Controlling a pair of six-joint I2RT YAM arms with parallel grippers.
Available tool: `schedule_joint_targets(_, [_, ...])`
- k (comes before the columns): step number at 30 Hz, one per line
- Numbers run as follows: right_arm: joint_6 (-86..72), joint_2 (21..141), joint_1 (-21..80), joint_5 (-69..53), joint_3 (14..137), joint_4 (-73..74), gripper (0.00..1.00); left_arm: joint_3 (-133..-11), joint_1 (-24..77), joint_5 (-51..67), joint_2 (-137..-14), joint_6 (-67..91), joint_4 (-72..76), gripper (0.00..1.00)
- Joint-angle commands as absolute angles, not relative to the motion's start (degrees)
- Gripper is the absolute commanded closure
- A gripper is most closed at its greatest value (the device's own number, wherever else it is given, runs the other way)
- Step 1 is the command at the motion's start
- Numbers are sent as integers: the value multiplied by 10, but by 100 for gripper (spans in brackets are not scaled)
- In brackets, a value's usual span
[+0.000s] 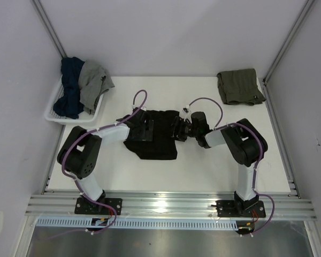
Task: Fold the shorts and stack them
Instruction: Fold the shorts
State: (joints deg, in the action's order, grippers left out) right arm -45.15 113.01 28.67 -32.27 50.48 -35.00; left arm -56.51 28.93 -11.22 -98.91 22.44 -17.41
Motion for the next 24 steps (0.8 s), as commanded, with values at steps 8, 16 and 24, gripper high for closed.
schedule_joint_targets(8, [-456,1158,287,-271,501,-324,73,-570,297,-92,-969,232,-165,1])
schedule_joint_targets(16, [-372,1122,230,-234,578,-143,99,-570,297,-55,-874,240,-190,1])
schedule_joint_targets(24, [-291,1139,150,-242,711,-28,100,-532,304,-30,-802,259,-184,1])
